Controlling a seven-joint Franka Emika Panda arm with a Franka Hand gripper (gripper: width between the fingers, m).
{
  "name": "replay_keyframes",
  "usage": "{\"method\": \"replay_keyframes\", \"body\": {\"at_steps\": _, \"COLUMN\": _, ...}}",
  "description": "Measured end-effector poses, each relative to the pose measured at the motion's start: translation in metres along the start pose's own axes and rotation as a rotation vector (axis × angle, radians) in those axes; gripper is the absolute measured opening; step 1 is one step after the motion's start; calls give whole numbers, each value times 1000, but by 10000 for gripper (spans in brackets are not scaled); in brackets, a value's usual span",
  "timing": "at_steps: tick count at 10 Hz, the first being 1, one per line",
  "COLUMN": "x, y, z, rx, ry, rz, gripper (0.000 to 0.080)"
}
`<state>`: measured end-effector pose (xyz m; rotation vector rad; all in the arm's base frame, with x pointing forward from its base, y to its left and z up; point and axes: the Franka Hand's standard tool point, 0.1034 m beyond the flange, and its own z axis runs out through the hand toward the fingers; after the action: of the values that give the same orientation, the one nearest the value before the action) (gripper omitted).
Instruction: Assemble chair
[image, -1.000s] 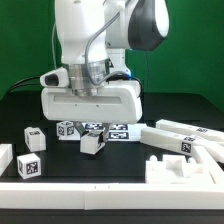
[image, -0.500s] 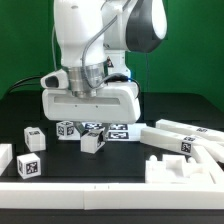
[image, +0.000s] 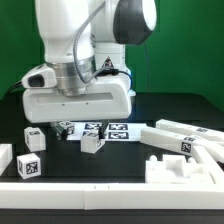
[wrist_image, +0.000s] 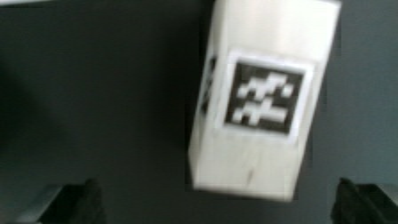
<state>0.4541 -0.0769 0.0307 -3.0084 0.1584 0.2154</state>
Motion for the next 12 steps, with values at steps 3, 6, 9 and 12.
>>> {"method": "replay_keyframes", "body": {"at_steps": 3, "x": 7, "y": -33, "z": 9, "rx": -45, "ry": 17, "rz": -124, "gripper": 648}}
{"method": "replay_keyframes", "body": {"at_steps": 6, "x": 3, "y": -29, "z": 9, "rx": -30, "ry": -14, "rz": -145, "gripper": 648}}
{"method": "replay_keyframes", "body": {"at_steps": 9, "x": 0, "y": -9, "z": 0, "rx": 20, "ry": -114, "rz": 17, "gripper": 648}}
{"method": "replay_keyframes", "body": {"at_steps": 12, "x": 3, "y": -19, "z": 2, "rx": -47, "ry": -110, "rz": 9, "gripper": 648}}
